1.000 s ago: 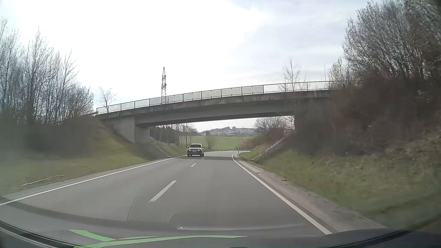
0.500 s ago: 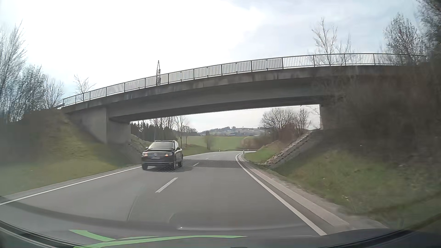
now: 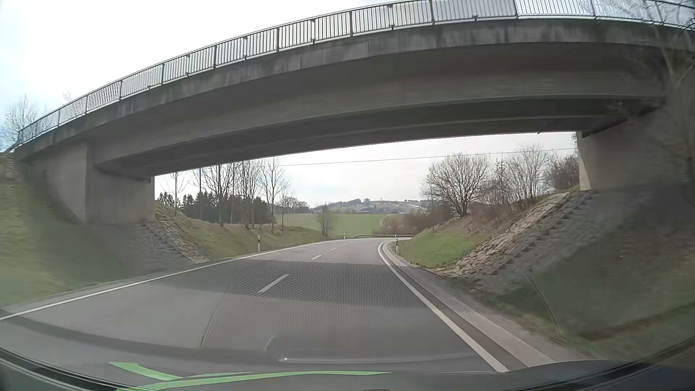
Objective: Follow the waypoints while adhering to traffic rules and regulations
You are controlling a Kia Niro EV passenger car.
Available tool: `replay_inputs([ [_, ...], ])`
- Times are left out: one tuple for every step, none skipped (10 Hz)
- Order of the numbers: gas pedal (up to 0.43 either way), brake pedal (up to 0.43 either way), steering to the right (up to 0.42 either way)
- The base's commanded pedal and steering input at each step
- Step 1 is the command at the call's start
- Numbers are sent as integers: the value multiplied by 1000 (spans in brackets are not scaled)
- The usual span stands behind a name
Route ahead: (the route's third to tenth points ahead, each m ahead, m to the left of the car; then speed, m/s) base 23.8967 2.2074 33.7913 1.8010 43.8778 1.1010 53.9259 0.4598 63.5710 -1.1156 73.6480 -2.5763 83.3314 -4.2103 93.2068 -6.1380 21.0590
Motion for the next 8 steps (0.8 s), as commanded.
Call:
replay_inputs([
  [0,0,6],
  [0,0,7],
  [0,0,9],
  [0,0,10],
  [0,0,12],
  [0,0,13],
  [0,0,13],
  [0,0,13],
])
